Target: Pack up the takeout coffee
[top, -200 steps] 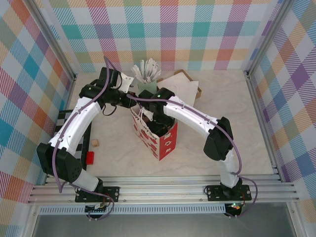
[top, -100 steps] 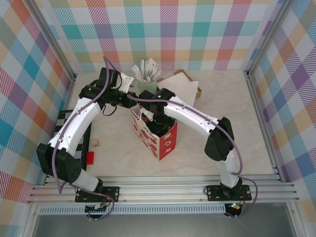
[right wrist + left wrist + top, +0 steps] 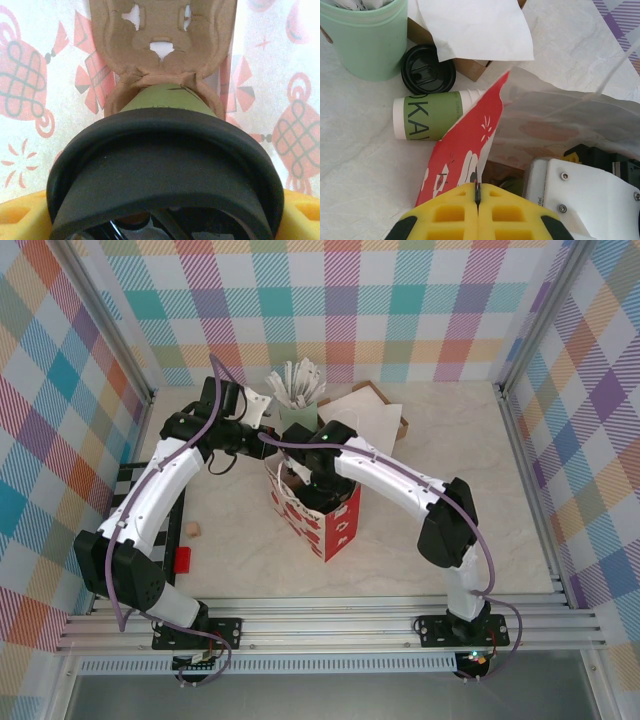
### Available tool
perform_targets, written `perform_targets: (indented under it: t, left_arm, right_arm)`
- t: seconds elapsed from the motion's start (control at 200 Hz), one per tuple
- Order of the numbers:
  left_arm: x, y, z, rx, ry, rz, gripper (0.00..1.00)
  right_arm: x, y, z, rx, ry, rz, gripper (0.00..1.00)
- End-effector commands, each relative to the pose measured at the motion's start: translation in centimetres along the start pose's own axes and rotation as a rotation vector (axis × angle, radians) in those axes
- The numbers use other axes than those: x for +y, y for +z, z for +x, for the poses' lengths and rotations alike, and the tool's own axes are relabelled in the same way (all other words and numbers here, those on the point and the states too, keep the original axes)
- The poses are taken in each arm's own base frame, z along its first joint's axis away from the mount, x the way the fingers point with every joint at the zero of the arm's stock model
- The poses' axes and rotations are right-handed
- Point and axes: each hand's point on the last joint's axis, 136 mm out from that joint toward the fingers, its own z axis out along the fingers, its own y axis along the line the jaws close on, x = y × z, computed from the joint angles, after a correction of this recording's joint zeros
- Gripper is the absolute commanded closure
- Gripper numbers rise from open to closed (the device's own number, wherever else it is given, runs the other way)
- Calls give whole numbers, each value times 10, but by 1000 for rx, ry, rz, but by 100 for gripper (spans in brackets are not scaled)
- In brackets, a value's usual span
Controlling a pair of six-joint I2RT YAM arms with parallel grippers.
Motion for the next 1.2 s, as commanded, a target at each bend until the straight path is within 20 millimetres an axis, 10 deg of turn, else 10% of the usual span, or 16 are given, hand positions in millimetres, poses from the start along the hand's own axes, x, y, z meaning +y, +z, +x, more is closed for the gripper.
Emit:
perform_targets:
  t: [0.0,1.195]
  left_arm:
    - [-1,0,9,21,-18,14,100]
    - [6,-3,1,-29,-39,-29,100]
  right_arm:
    - [-8,-2,-21,-97,20,39,58]
    - [9,13,1,20,25,-66,58]
